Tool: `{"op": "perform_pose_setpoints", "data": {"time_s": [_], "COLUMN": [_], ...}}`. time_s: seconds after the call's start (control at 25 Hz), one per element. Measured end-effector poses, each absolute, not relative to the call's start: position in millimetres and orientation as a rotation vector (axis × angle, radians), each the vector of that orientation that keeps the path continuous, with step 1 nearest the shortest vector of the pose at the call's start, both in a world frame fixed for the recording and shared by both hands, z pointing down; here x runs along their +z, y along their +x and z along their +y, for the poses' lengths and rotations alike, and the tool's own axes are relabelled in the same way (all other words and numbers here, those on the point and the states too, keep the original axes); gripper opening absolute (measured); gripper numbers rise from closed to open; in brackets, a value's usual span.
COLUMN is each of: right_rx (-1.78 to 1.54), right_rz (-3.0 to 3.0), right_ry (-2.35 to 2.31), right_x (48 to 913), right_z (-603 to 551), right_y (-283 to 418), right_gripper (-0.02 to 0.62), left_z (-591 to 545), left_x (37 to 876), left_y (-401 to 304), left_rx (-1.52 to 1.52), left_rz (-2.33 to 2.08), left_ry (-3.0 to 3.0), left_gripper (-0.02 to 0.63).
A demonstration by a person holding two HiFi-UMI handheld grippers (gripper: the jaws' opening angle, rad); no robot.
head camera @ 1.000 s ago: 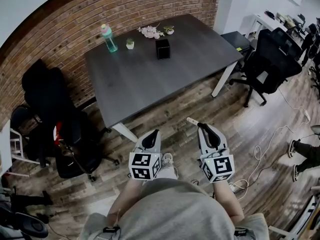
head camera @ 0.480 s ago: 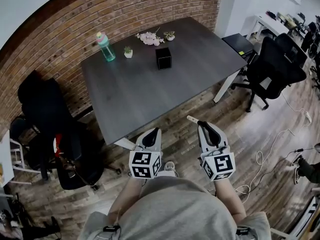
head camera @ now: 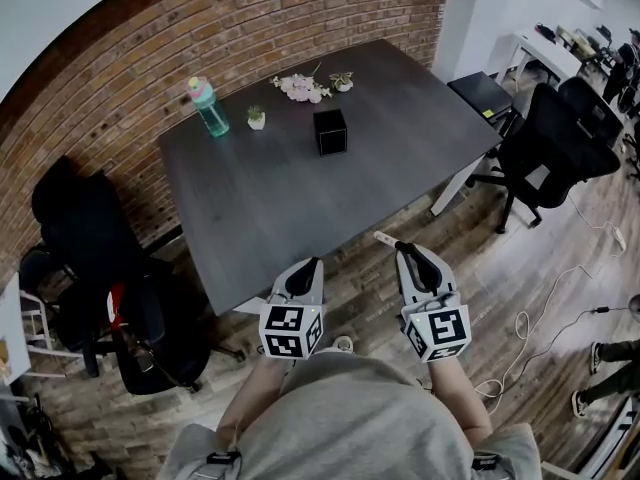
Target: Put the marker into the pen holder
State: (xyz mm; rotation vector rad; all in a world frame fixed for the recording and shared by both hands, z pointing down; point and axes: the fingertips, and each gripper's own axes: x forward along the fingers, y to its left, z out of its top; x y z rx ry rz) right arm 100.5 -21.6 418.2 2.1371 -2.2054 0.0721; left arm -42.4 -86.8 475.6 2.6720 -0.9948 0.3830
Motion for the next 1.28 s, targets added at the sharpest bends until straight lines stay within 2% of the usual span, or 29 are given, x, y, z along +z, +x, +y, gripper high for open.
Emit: {"op": "perform_pose_setpoints", "data": {"time_s": [1.28], "right_rx": [0.065], "right_rz": [-2.290], "right_ry": [2.056], "right_x": [419], "right_z": [-161], "right_y": [146], "right_gripper": [0.066], "left_z": [-211], "left_x": [488], "left_y": [-10], "left_rx": [0.394], "left_rz": [-1.110], "left_ry": [2.590], "left_gripper": [0.018]}}
